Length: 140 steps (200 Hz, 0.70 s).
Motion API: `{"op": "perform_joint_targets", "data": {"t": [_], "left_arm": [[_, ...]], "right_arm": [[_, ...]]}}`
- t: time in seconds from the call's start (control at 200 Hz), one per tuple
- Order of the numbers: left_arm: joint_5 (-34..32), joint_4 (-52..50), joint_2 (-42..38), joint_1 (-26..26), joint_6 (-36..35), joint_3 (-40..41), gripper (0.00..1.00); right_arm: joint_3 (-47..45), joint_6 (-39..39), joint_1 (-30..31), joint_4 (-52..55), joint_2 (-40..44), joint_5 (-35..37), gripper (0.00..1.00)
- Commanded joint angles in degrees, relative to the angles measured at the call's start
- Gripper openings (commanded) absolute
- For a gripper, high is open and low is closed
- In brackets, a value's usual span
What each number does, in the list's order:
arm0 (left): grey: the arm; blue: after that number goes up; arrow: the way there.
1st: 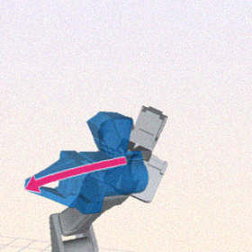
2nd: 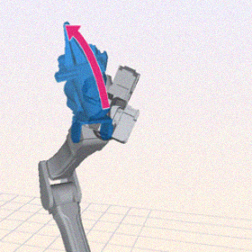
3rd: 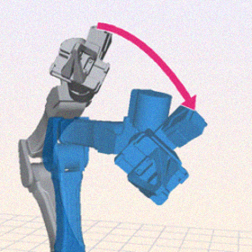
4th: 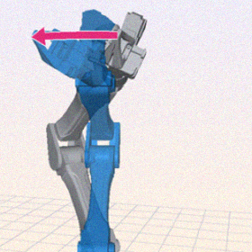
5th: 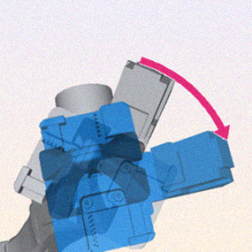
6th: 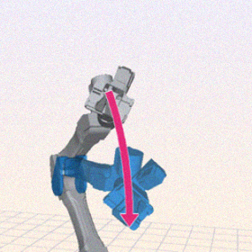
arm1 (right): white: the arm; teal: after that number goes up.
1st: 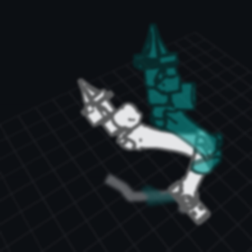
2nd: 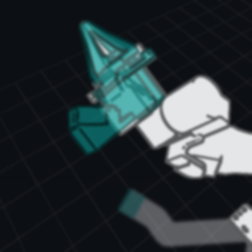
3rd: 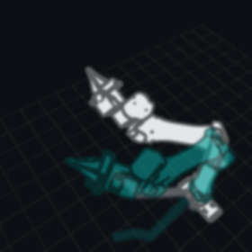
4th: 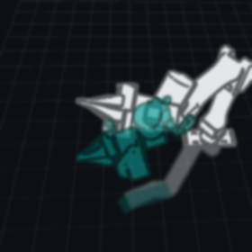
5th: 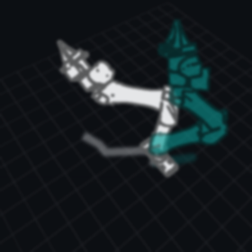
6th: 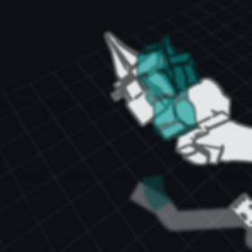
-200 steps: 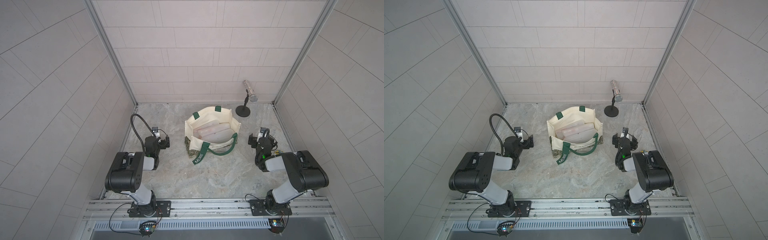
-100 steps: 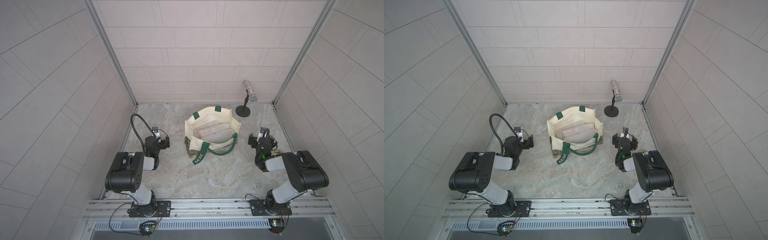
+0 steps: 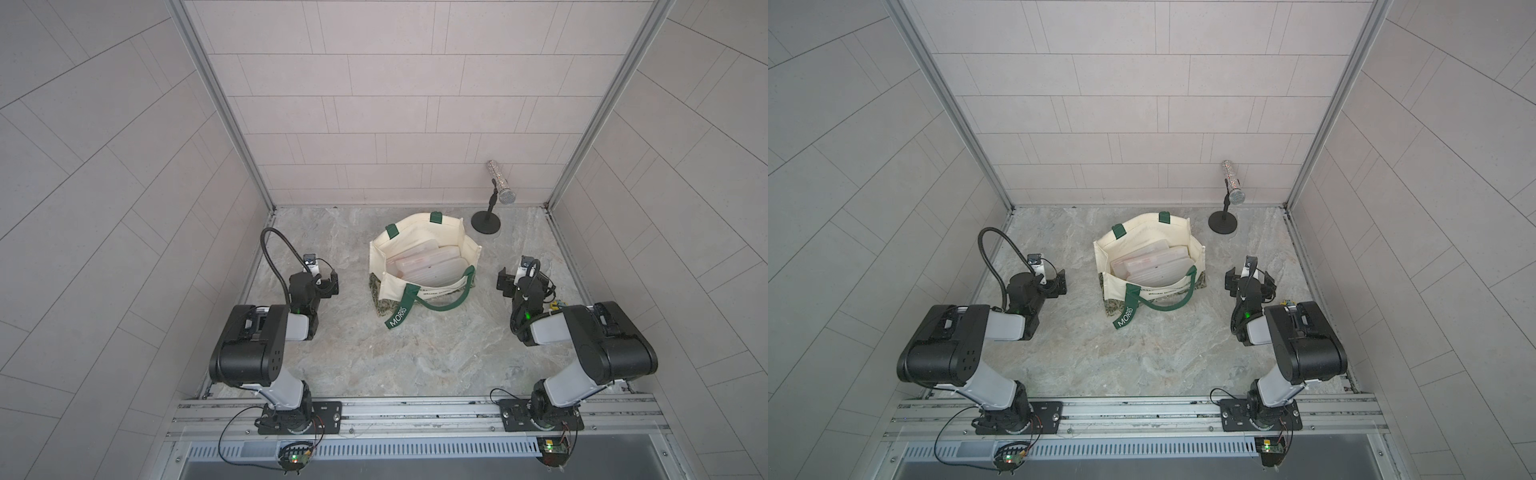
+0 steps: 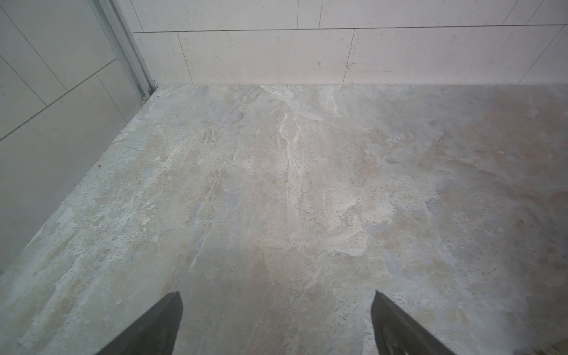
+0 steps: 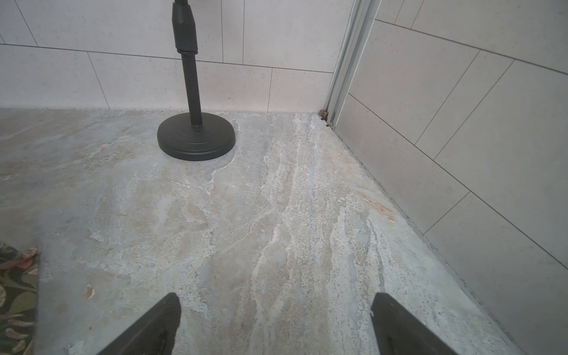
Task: Take out the pencil case from the canvas bag
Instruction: Move the canvas bag to the center of the board.
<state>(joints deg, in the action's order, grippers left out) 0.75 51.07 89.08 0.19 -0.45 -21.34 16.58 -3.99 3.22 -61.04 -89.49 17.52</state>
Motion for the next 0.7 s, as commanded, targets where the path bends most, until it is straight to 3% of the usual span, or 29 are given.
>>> {"op": "perform_joint_targets", "data": {"t": [0.0,0.115,0.215,0.36,0.47,0.696], "left_arm": [[-4.2,-8.2,-5.5,0.5,0.8,-3.7,1.00],[-4.1,-18.0,-9.0,0.5,1.2,-8.1,1.00],[-3.0,-25.2,-10.8,0.4,1.5,-12.5,1.00],[0.0,-44.2,-9.3,-0.1,1.7,-25.6,1.00],[4.6,-54.9,-8.1,-0.3,0.6,-35.0,1.00],[20.8,-84.3,0.1,-0.2,-5.3,-62.1,1.00]], "right_arm": [[-1.9,0.1,0.2,-2.3,3.6,0.8,1.00],[-1.1,0.0,0.3,4.8,9.8,1.5,1.00],[2.7,-3.1,0.3,20.2,17.4,2.8,1.00],[6.8,-8.1,0.3,35.5,25.1,2.6,1.00],[9.9,-14.6,0.2,47.2,28.9,4.1,1.00],[14.8,-18.0,0.2,61.5,31.4,-6.3,1.00]]}}
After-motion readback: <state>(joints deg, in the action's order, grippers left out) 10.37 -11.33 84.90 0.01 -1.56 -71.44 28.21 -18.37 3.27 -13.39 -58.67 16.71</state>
